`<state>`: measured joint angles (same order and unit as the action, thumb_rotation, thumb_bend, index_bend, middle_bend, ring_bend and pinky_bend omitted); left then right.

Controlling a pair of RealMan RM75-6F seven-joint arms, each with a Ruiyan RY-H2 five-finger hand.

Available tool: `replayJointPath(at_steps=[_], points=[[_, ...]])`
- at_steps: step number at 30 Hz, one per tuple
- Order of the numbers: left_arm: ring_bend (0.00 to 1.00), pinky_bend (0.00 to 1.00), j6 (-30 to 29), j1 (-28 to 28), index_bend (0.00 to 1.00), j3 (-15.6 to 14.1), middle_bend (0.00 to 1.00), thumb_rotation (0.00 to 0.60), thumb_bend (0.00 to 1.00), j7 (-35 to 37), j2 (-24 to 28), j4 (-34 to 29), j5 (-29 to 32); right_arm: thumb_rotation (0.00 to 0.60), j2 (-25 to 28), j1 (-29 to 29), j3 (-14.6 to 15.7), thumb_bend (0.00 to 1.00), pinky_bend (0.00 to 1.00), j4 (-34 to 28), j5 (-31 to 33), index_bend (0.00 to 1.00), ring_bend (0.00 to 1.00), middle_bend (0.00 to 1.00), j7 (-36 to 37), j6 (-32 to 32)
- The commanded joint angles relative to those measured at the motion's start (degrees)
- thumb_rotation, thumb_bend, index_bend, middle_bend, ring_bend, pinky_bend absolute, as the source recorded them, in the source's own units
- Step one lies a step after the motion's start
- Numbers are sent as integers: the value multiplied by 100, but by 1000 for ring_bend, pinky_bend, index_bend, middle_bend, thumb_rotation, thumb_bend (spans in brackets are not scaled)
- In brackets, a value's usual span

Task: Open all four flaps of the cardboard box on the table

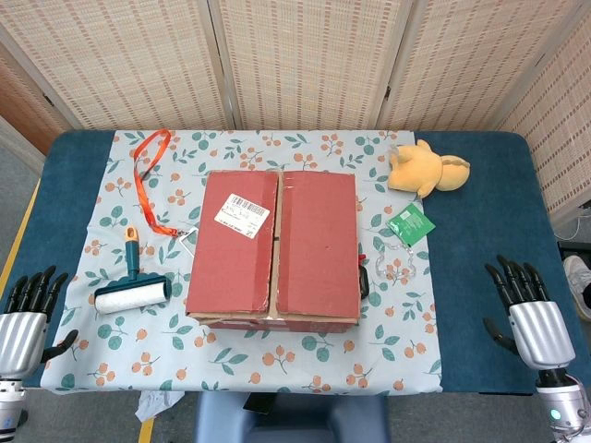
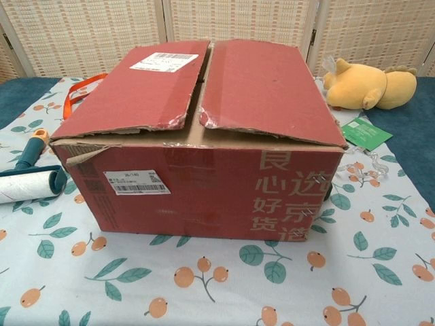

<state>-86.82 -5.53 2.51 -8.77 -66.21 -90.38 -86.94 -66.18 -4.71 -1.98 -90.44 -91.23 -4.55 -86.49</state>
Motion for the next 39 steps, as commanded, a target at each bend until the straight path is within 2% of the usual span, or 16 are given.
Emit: replayJointPath(at_steps=[1,5,9,11,15,21,26,31,39], points=[[0,0,13,8,0,7,0,600,272,-1,0,-5,42,600,3,-30,-10,367,0,11,42,0,0,0,11,69],[0,0,56,2,0,-19,0,600,272,-115,-17,-64,46,600,39,-69,4,368,0,20,29,0,0,0,95,141],[0,0,36,-8,0,-61,0,600,272,-200,-30,-126,-70,600,33,-78,97,367,0,-4,-253,0,0,0,168,42],[0,0,43,-2,0,-69,0,600,272,-202,-36,-136,-60,600,33,-151,160,367,0,-40,-527,0,0,0,294,17],[0,0,90,-15,0,-77,0,600,272,-158,-10,-163,-50,600,-42,-566,187,368,0,52,-1536,0,0,0,758,-176],[0,0,65,5,0,-84,0,600,272,-16,49,-181,-63,600,-21,-1133,67,367,0,-493,-2149,0,0,0,698,73],[0,0,24,66,0,-89,0,600,273,168,153,-221,-11,600,-41,-1630,-73,368,0,-1217,-2227,0,0,0,319,770],[0,0,-139,159,0,-43,0,600,273,281,272,-334,38,600,-333,-2092,-251,367,0,-1589,-2032,0,0,0,-71,1507],[0,0,-222,259,0,-19,0,600,273,605,430,-360,121,600,-953,-2597,-555,367,0,-1532,-1516,0,0,0,-625,2192]])
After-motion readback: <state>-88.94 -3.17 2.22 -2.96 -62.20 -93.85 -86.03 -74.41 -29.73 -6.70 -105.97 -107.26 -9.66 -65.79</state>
